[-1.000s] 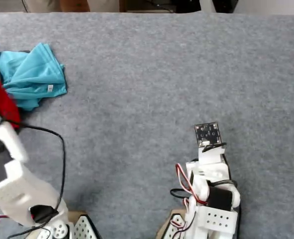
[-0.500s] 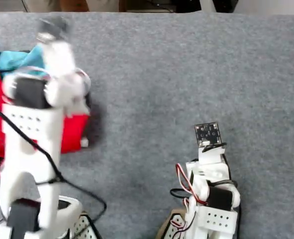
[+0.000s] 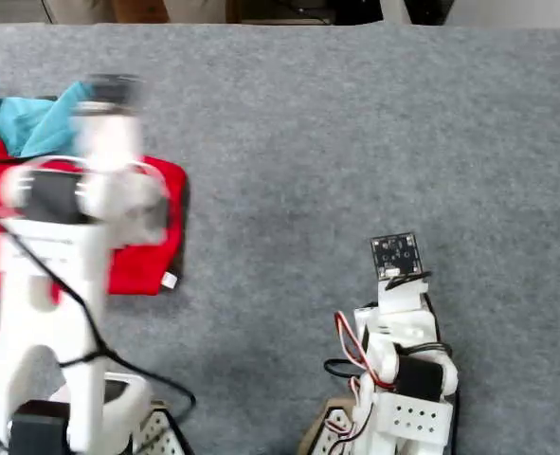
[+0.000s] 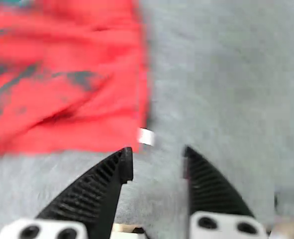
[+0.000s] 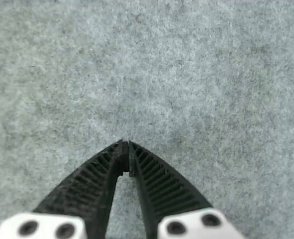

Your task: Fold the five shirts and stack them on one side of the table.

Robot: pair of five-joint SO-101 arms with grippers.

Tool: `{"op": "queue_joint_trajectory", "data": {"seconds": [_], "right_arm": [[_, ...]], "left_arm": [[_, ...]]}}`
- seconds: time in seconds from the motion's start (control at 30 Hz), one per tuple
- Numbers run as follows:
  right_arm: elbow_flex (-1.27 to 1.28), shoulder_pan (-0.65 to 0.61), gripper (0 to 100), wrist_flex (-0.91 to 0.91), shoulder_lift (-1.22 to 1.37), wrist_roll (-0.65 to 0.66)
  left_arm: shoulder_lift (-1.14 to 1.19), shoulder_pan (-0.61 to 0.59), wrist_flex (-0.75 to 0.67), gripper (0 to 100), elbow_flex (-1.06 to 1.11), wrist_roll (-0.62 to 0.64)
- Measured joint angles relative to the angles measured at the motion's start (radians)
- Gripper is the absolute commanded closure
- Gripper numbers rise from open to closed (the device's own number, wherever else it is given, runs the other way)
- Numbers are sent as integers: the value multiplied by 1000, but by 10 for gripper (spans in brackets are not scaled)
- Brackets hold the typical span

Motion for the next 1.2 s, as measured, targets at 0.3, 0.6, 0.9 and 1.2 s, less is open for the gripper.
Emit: {"op": "queue_joint_trajectory", "data": {"seconds": [0.3,0.6,0.9,1.2], "right_arm": [[0,-43,992,-2,0,0],[0,-109,992,-114,0,0],[0,-109,992,-404,0,0],[-146,-114,992,-446,0,0]], "left_arm": [[55,-735,-229,771,282,0],[138,-885,-727,926,601,-11],[173,-832,-919,981,690,-11],[31,-671,-675,981,603,2]]}}
